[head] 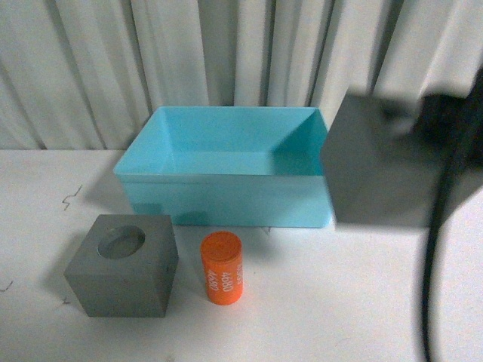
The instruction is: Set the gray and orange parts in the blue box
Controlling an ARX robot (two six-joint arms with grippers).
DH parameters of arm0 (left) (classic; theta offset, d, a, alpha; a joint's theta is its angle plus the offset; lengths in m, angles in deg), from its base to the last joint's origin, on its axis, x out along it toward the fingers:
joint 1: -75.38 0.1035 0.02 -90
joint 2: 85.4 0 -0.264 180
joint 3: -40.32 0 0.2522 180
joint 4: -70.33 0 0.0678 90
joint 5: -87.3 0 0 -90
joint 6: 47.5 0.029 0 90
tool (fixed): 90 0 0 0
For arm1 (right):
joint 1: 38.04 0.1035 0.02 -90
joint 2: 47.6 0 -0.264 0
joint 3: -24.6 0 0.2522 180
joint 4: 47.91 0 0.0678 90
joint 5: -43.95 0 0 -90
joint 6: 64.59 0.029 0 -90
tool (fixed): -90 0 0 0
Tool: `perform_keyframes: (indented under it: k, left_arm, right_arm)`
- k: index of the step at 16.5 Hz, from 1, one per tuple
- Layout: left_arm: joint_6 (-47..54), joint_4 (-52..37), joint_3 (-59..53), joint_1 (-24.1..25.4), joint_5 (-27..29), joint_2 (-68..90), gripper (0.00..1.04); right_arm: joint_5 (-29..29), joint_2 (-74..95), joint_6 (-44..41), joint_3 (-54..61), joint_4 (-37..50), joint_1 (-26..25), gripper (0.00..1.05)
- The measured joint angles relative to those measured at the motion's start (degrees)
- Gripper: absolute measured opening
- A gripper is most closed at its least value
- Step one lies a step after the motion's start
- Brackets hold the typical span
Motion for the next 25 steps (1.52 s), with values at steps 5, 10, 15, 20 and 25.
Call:
perform_keyframes:
  k: [5,10,15,20,25]
  left_arm:
    - [0.0,0.0,0.0,0.0,0.0,0.0,0.98]
    - [0.0,0.0,0.0,0.0,0.0,0.0,0.98]
    - [0.0,0.0,0.0,0.0,0.0,0.0,0.98]
    - [0.0,0.0,0.0,0.0,0.0,0.0,0.98]
    - [0.0,0.0,0.0,0.0,0.0,0.0,0.98]
  right_arm:
    - [-2.5,27.2,-7.2,-32.4,4.1,-4.4,0.18]
    - [-1.5,40.4,-5.5,-47.8,-1.3,-0.1,0.18]
    - [2.0,50.5,-0.8,-54.3,-7.7,2.2,0.18]
    - [4.9,55.1,1.2,-62.7,-15.9,3.0,0.36]
    - [7.2,46.2,3.4,-49.5,-3.8,1.1,0.98]
